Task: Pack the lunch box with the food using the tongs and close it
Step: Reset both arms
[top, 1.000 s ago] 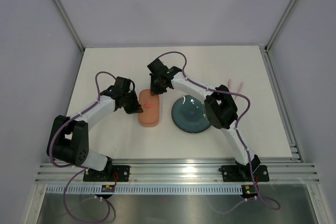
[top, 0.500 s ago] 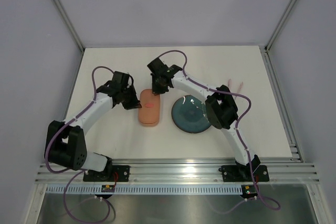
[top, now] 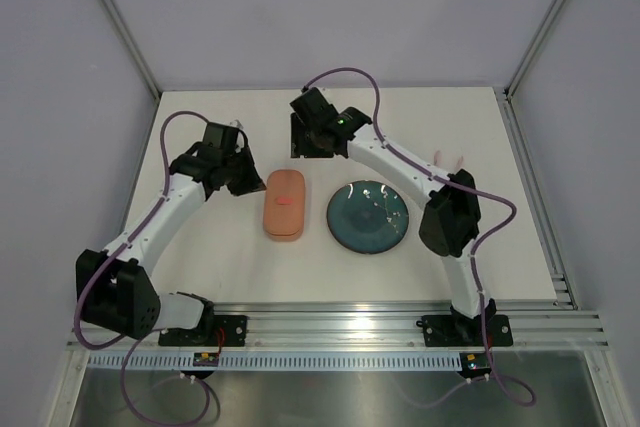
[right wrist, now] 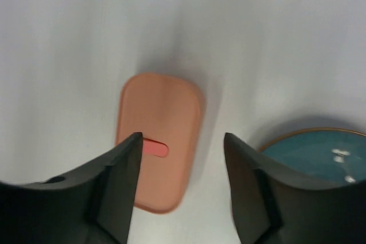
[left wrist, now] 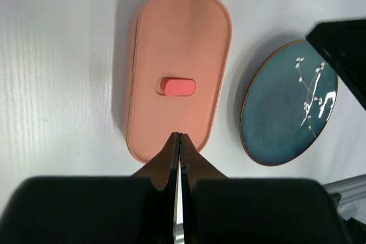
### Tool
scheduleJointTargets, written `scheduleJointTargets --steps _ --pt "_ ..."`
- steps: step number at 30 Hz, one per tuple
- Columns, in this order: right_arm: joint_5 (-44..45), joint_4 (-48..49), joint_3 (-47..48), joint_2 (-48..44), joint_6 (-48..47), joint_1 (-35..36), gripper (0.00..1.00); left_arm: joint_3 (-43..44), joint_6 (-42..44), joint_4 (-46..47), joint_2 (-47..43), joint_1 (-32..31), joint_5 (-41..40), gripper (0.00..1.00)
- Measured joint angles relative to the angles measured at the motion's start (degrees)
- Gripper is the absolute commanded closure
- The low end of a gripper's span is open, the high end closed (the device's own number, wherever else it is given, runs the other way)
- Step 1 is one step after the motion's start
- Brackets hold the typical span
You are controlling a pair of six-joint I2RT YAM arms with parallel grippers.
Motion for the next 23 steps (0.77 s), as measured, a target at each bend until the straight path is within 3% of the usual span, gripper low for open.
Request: scheduleJointTargets --steps 1,3,5,8,12,14,15,17,19,23 --pt "1.42 0.22 -2.23 -2.43 -0.35 -0.04 0.18 0.55 0.35 -0.39 -0.66 0.02 -0.46 1.0" --pt "3.98 0.17 -6.49 -7.17 -0.96 -0.28 0.08 1.36 1.07 -1.14 -2.23 0.02 -1.09 1.0" --pt "7.04 0.28 -12.35 -13.49 -1.14 -1.05 0.01 2.05 2.12 -1.57 -4.28 0.04 -1.66 1.0" --pt "11.17 1.11 -21.38 -22.77 -1.22 -3.23 0.01 2.8 3.87 -2.1 -7.74 0.17 -2.71 1.0" --pt "17.59 0.83 -32.68 -34.51 -0.96 -6.05 0.01 2.8 6.58 -2.73 -12.72 0.37 -4.83 0.79" --pt "20.09 -0.39 -37.0 -39.36 -0.35 -6.19 0.01 2.8 7.96 -2.97 -14.8 0.46 -5.55 0.73" --pt "20.87 -0.81 -38.91 -41.35 0.26 -6.12 0.01 2.82 8.44 -3.08 -15.63 0.48 -5.81 0.64" --pt "21.7 -1.99 -41.97 -44.5 1.53 -6.08 0.01 2.93 9.42 -3.63 -16.74 0.57 -6.23 0.55" --pt "22.73 -3.19 -45.31 -47.43 3.32 -6.08 0.0 3.41 10.47 -4.61 -17.35 0.57 -7.26 0.37" --pt "24.15 -5.42 -51.15 -51.28 7.1 -6.08 0.01 3.8 11.28 -5.92 -18.32 0.61 -8.52 0.16"
